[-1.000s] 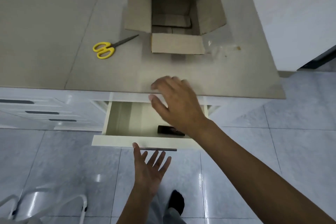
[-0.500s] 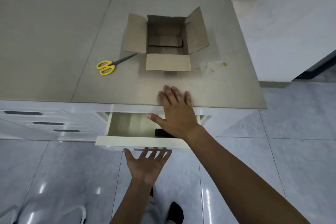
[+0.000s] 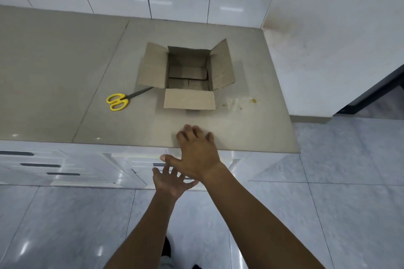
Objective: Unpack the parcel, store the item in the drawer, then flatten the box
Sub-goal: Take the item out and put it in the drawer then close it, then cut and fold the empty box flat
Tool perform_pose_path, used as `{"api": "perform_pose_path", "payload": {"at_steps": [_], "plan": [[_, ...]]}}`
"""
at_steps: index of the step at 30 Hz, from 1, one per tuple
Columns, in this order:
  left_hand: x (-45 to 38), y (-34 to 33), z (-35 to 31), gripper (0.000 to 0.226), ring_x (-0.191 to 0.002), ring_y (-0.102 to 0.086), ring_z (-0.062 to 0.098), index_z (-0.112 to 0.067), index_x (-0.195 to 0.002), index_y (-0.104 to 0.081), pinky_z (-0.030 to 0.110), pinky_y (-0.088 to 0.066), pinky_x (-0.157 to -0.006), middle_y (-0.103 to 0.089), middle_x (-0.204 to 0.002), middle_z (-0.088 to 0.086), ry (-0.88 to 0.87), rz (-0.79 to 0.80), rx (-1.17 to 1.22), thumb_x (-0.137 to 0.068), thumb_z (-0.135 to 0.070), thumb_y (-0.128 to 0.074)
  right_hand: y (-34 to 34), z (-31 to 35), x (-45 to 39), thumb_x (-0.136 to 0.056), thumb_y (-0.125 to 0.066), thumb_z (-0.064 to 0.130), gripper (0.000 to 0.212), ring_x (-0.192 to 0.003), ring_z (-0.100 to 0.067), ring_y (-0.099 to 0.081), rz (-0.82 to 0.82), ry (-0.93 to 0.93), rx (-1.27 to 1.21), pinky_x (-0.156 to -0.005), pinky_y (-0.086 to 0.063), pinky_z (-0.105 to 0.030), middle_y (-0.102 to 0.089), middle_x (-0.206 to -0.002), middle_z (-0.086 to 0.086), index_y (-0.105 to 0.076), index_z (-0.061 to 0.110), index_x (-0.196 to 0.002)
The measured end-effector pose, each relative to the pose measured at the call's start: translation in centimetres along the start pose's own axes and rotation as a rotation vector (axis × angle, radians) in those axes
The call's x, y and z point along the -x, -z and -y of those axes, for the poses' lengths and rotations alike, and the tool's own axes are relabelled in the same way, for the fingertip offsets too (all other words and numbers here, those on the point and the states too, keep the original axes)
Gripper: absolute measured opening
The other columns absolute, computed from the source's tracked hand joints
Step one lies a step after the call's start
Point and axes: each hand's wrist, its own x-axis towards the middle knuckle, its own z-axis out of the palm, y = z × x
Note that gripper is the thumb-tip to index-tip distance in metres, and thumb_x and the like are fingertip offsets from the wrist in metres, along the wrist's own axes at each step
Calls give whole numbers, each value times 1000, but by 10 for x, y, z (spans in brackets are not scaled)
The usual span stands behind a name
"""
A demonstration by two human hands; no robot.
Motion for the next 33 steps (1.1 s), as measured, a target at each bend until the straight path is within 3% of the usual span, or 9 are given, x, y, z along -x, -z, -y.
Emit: {"api": "perform_pose_path", "payload": {"at_steps": [4,9,13,18,22,26,29,31,33], "plan": [[-6,-11,-11,60,-141,-30,35,-29,-145,-33,53,-39,-95,-37,-151,11,-7,-52,-67,-98,-55,-6,2,-2,1,-86,-37,71,75,-143,-29,-18,-22,9,-25,-114,-16,-58,-25,-156,-7,-38,17,-139],[-21,-6,-28,43,-141,-24,36,-37,-90,-39,9,-40,-76,-62,-66,-40,150,-126,-213,-105,-7,-13,1,-5,2,-87,-32,70,75,-143,-26,-19,-57,21,-45,-115,-17,-55,-26,-155,-5,-38,17,-140],[-6,16,-53,52,-130,-41,31,-26,-111,-60,56,-32,-101,-59,-123,5,230,-66,-324,-97,-58,-22,0,-5,4,-88,-26,71,77,-148,-21,-11,-21,-3,-79,-118,-8,-52,-18,-160,-1,-31,20,-145],[22,8,-124,51,-96,-60,35,-3,-123,-62,38,-46,-82,-62,-116,23,389,-62,-953,-94,-44,-51,7,-3,1,-85,-24,77,82,-148,-10,2,90,-83,-166,-119,0,-45,-5,-162,10,-25,26,-149],[64,-29,-192,50,-81,-63,12,-18,-109,-72,17,-39,-56,-71,-114,4,493,119,-1503,-75,-53,-62,15,-2,-2,-85,-27,76,79,-148,-7,4,135,-108,-202,-120,1,-43,-2,-161,15,-26,30,-149],[89,-105,-240,31,-74,-65,15,-17,-99,-70,22,-44,-59,-75,-93,1,107,198,-1439,-82,-42,-63,34,-8,-6,-98,-40,50,48,-144,-4,-19,176,-135,-403,-118,-14,-33,-24,-157,11,-47,27,-139],[73,-162,-259,25,-81,-62,20,-17,-116,-58,28,-43,-66,-70,-101,1,-310,92,-1298,-92,-25,-58,66,-30,-16,-100,-45,11,31,-71,-16,-68,44,-490,-991,-67,-55,-23,-70,-93,-22,-69,-2,-86],[61,-190,-257,32,-94,-62,22,-20,-120,-53,32,-47,-75,-67,-110,-1,-348,73,-1261,-92,-33,-59,83,-59,-26,-98,-44,6,36,-38,-23,-57,-50,-744,-1262,-41,-46,-22,-63,-60,-22,-64,-4,-70],[46,-210,-247,32,-95,-62,21,-22,-114,-54,33,-49,-76,-65,-113,-1,-319,58,-1297,-89,-41,-61,98,-91,-40,-90,-47,12,28,-38,-22,-52,-104,-845,-1330,-46,-41,-21,-61,-57,-15,-63,2,-70]]}}
